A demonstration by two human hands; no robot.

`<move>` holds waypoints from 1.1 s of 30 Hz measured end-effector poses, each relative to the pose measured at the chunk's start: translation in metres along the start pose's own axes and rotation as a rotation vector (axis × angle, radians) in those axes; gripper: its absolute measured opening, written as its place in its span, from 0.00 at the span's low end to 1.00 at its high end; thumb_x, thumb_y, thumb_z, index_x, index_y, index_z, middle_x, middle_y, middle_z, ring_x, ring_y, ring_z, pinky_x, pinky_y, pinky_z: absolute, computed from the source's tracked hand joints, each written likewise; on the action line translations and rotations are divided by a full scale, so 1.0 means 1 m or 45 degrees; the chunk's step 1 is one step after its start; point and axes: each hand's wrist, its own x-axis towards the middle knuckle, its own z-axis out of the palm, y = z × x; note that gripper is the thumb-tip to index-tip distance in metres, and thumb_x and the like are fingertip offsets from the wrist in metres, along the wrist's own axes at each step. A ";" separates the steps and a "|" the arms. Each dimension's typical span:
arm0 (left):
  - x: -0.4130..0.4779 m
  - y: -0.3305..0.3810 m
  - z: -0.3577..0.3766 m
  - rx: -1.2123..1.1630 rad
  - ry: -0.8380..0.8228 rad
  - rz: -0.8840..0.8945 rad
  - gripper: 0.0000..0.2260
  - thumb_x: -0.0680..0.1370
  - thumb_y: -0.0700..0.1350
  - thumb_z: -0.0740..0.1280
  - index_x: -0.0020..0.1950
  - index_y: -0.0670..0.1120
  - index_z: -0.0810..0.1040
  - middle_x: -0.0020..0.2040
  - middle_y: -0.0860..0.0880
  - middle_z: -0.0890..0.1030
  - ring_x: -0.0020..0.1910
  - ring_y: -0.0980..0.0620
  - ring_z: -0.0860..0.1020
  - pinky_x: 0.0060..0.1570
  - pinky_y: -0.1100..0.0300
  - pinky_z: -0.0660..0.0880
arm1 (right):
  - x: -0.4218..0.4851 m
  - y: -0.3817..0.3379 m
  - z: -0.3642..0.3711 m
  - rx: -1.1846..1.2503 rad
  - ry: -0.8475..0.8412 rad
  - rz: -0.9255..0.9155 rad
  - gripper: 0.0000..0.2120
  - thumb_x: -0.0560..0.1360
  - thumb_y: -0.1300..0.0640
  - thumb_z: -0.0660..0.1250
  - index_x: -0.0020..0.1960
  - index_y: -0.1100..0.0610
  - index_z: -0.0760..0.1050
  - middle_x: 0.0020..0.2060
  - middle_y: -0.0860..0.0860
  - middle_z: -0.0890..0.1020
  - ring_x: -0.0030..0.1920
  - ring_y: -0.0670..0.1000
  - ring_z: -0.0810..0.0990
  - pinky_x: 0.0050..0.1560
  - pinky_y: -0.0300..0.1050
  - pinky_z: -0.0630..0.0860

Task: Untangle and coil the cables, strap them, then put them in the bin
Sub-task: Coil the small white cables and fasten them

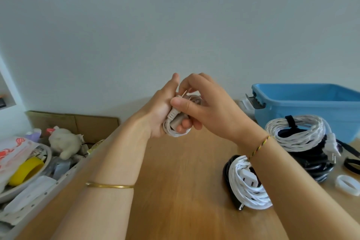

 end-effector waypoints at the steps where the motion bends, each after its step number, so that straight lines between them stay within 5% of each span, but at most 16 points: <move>1: 0.001 0.000 0.000 -0.018 0.013 -0.022 0.38 0.80 0.65 0.43 0.34 0.38 0.77 0.24 0.40 0.75 0.17 0.51 0.69 0.19 0.67 0.66 | -0.001 0.002 0.001 0.086 -0.048 0.029 0.07 0.76 0.51 0.67 0.45 0.52 0.70 0.45 0.54 0.73 0.27 0.44 0.77 0.30 0.34 0.71; 5: 0.003 -0.001 0.009 -0.129 0.139 -0.097 0.38 0.80 0.65 0.46 0.26 0.42 0.79 0.21 0.43 0.73 0.16 0.52 0.69 0.15 0.69 0.65 | -0.002 0.010 -0.001 -0.045 -0.071 0.052 0.07 0.78 0.49 0.60 0.46 0.52 0.67 0.45 0.50 0.71 0.29 0.42 0.75 0.33 0.30 0.69; 9: 0.004 0.002 0.012 -0.203 0.215 -0.151 0.34 0.80 0.65 0.46 0.35 0.40 0.76 0.22 0.44 0.71 0.15 0.53 0.68 0.15 0.70 0.64 | -0.003 0.010 -0.007 -0.149 -0.043 0.053 0.10 0.79 0.49 0.58 0.48 0.56 0.67 0.39 0.49 0.73 0.39 0.42 0.72 0.40 0.29 0.67; 15: -0.001 0.011 0.026 -0.339 0.144 -0.137 0.29 0.82 0.61 0.50 0.39 0.40 0.76 0.26 0.44 0.72 0.18 0.53 0.70 0.16 0.67 0.67 | -0.009 0.002 -0.021 0.116 0.080 0.079 0.10 0.80 0.54 0.60 0.48 0.62 0.66 0.30 0.48 0.71 0.29 0.41 0.70 0.33 0.32 0.68; 21: -0.002 0.014 0.052 -0.343 0.018 -0.069 0.28 0.82 0.60 0.50 0.46 0.37 0.76 0.29 0.42 0.76 0.25 0.50 0.74 0.27 0.62 0.75 | -0.023 -0.004 -0.046 0.109 0.251 0.078 0.08 0.78 0.57 0.63 0.44 0.58 0.65 0.28 0.46 0.71 0.26 0.40 0.70 0.31 0.30 0.68; 24: -0.004 0.014 0.065 -0.280 -0.033 0.046 0.22 0.80 0.57 0.57 0.50 0.38 0.78 0.34 0.44 0.77 0.30 0.52 0.76 0.34 0.62 0.77 | -0.033 -0.005 -0.055 0.230 0.359 0.117 0.10 0.78 0.58 0.64 0.42 0.56 0.64 0.24 0.48 0.72 0.22 0.42 0.72 0.28 0.34 0.70; 28: -0.010 0.011 0.079 -0.227 -0.023 0.193 0.19 0.68 0.50 0.68 0.51 0.37 0.79 0.37 0.45 0.81 0.34 0.53 0.80 0.38 0.62 0.80 | -0.046 -0.003 -0.065 0.091 0.563 0.116 0.09 0.77 0.57 0.65 0.44 0.58 0.66 0.34 0.48 0.71 0.33 0.42 0.70 0.38 0.37 0.70; 33: -0.009 -0.005 0.113 -0.146 0.085 0.398 0.09 0.76 0.37 0.65 0.55 0.36 0.75 0.34 0.49 0.81 0.32 0.56 0.79 0.33 0.64 0.77 | -0.069 -0.001 -0.080 0.190 0.640 0.173 0.05 0.79 0.59 0.62 0.48 0.57 0.66 0.35 0.45 0.74 0.33 0.38 0.74 0.40 0.36 0.72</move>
